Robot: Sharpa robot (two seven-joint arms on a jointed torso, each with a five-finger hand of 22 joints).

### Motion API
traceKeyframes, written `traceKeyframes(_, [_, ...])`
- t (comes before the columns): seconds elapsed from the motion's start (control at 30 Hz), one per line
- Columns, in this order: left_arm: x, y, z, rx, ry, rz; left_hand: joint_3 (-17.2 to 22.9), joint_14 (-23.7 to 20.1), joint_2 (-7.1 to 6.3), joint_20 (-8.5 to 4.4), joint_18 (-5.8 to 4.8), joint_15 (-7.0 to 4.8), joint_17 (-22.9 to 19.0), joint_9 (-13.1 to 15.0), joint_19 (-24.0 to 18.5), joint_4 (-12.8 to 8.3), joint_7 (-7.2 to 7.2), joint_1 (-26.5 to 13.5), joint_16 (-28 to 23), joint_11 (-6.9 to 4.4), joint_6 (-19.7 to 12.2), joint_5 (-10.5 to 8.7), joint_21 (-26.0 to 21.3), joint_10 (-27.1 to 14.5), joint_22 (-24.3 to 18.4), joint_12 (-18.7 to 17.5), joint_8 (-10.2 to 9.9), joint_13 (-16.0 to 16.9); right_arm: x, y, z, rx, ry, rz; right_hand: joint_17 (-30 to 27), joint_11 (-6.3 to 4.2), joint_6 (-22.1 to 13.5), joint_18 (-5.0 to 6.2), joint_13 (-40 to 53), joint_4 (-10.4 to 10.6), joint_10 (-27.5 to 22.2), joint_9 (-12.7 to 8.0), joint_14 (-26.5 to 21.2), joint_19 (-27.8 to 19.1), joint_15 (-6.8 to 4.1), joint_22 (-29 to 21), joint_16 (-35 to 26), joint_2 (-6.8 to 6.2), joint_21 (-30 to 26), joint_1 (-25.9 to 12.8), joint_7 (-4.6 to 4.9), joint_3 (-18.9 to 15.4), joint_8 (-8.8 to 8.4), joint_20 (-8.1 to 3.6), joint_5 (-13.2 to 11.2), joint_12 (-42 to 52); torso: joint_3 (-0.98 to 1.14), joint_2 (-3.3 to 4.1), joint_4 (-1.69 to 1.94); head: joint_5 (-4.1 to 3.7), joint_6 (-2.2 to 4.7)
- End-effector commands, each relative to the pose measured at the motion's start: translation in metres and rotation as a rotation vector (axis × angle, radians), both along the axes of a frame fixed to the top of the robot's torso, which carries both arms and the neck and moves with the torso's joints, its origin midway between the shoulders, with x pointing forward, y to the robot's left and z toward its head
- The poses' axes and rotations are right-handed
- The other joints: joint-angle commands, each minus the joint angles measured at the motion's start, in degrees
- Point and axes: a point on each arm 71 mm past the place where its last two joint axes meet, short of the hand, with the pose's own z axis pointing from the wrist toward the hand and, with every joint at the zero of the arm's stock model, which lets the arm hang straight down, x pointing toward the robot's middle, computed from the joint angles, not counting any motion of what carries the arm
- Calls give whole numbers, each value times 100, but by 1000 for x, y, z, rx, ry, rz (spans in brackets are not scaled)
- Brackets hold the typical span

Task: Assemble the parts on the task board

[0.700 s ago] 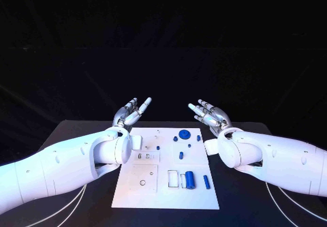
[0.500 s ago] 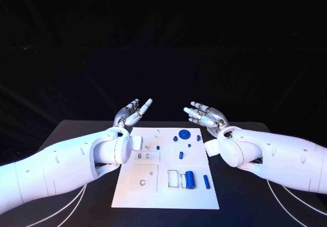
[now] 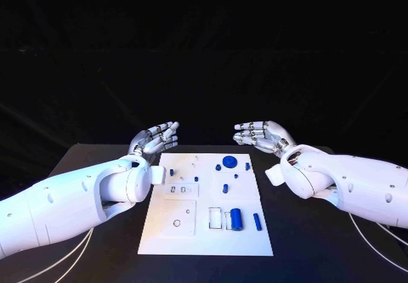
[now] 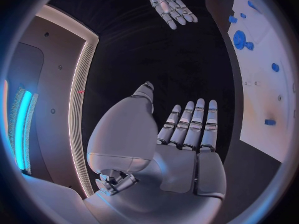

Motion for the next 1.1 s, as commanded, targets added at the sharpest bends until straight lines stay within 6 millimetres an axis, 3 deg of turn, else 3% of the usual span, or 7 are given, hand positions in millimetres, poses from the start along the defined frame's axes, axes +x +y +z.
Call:
traceKeyframes(0.03, [-2, -2, 7, -26, -24, -34, 34, 1267, 73, -5, 5, -116, 61, 61, 948, -48, 466, 433, 137, -40, 1368, -25, 495, 1351, 164, 116, 190, 42, 0, 1, 6, -144, -103, 42, 18, -127, 887, 205, 13, -234, 787, -3, 910, 699, -168, 66, 17, -120, 298, 62, 332, 343, -41, -48, -79, -58, -9, 104, 22, -22, 21])
traceKeyframes(0.1, [-4, 0, 10, -28, -28, -34, 24, 1385, 67, -13, 55, -150, 72, 73, 1050, -65, 458, 504, 128, -74, 1655, -26, 564, 1502, 183, 119, 229, 52, 1, 1, 9, -183, -123, 49, 21, -154, 974, 207, 16, -267, 895, -2, 1046, 785, -203, 62, 0, -163, 335, 44, 304, 431, -83, -76, -82, -107, -12, 146, 23, -35, 34])
traceKeyframes(0.33, [-14, 5, 23, -41, -49, -50, 25, 1893, 84, -31, 283, -293, 184, 51, 1455, -121, 373, 730, 162, -192, 2022, -23, 896, 1953, 303, 82, 230, 65, 6, 2, 18, -400, -188, 98, 107, -362, 1334, 212, 38, -426, 1462, 13, 1718, 1231, -431, 130, 89, -375, 590, 25, 146, 842, -85, -289, 17, -156, -20, 333, 34, -65, 86])
traceKeyframes(0.6, [-24, 1, 39, -59, -57, -101, 59, 2304, 64, -123, 339, -413, 337, 45, 1767, -127, 302, 849, 213, -285, 2286, -21, 1224, 2281, 440, 19, 205, 75, 9, 9, 29, -643, -302, 126, 390, -613, 1785, 190, 123, -643, 2188, 48, 2465, 1833, -745, 429, 307, -621, 1185, 133, -75, 1106, -1, -627, 76, -127, -72, 583, 122, -188, 185])
traceKeyframes(0.7, [-27, -2, 44, -64, -63, -119, 66, 2379, 60, -144, 340, -435, 369, 43, 1801, -122, 289, 863, 217, -303, 2329, -21, 1272, 2343, 459, 5, 195, 76, 11, 13, 32, -746, -323, 131, 532, -640, 1824, 198, 130, -590, 2227, 43, 2733, 1983, -811, 550, 425, -721, 1396, 9, -96, 1050, -27, -695, 54, -195, -81, 641, 148, -198, 205])
traceKeyframes(0.87, [-32, -5, 52, -71, -69, -142, 65, 2383, 56, -150, 339, -436, 375, 42, 1807, -118, 290, 863, 209, -304, 2338, -21, 1284, 2358, 464, 0, 190, 76, 12, 22, 37, -867, -371, 126, 914, -689, 1822, 206, 156, -363, 2077, 33, 3388, 2441, -952, 740, 875, -1052, 1753, -334, -192, 723, -89, -833, 214, -280, -97, 784, 172, -212, 257])
traceKeyframes(1.1, [-39, -8, 60, -79, -77, -165, 63, 2341, 40, -189, 341, -418, 384, 34, 1882, -109, 303, 868, 134, -291, 2344, -22, 1376, 2368, 504, -53, 150, 68, 14, 34, 45, -971, -417, 125, 1820, -787, 1846, 168, 322, -146, 1940, 38, 3706, 2922, -1096, 1151, 1840, -1126, 2375, -171, -283, 499, -177, -1043, 671, -224, -122, 899, 205, -276, 293])
